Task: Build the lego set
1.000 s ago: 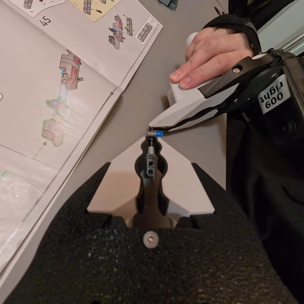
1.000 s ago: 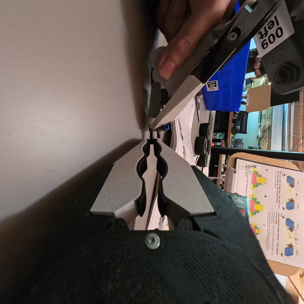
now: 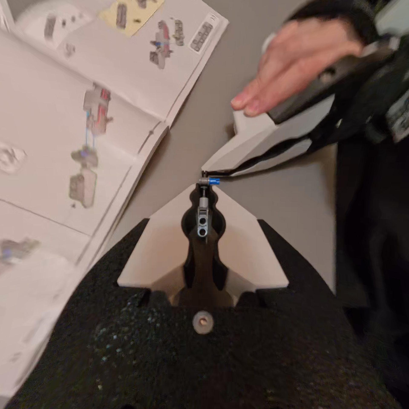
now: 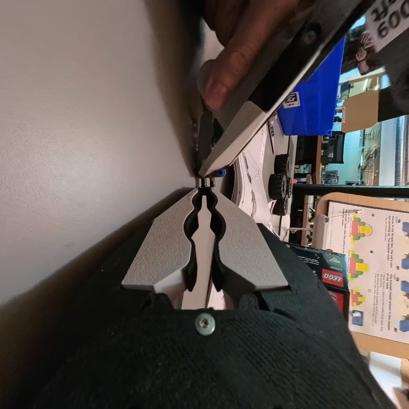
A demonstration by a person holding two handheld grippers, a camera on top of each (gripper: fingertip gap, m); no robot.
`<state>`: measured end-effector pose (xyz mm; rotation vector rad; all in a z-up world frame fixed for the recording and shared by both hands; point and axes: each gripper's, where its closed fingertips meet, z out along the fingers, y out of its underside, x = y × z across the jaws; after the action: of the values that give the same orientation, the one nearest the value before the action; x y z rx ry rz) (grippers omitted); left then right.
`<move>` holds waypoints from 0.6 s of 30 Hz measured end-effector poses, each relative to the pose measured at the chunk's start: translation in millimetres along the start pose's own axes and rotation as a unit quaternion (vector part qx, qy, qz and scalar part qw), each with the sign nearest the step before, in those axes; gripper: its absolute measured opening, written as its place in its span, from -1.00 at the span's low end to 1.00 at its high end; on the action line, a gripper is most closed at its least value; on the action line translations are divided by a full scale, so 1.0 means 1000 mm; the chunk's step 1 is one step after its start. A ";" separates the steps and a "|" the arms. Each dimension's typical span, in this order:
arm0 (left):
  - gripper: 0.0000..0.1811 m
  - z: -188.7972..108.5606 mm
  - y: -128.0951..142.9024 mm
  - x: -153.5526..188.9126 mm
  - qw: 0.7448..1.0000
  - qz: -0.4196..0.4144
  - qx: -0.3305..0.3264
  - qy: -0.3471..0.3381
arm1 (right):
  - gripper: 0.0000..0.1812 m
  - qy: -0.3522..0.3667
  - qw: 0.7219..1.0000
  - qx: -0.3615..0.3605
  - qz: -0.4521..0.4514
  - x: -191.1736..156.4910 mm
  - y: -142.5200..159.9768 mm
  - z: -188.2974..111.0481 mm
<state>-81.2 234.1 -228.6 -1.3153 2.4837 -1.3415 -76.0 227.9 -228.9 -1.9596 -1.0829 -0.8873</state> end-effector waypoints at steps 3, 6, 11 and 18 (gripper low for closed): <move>-0.95 0.001 0.000 -0.003 0.996 0.076 -0.018 -0.044 | -0.97 -0.009 1.000 0.008 0.025 0.000 -0.001 0.000; -0.95 0.001 -0.001 -0.002 1.000 -0.004 -0.004 -0.019 | -0.97 -0.017 0.999 0.012 0.045 0.001 -0.001 0.001; -0.96 0.001 -0.003 -0.002 0.999 -0.047 0.010 -0.003 | -0.97 -0.029 0.996 0.025 0.084 0.002 -0.001 0.002; -0.95 0.001 -0.001 -0.004 0.998 0.042 -0.022 -0.046 | -0.97 -0.059 0.985 0.058 0.149 0.002 -0.003 0.001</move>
<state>-77.9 235.4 -230.2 -1.2363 2.4901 -1.1882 -77.2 230.9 -227.3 -2.0283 -0.8554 -0.5410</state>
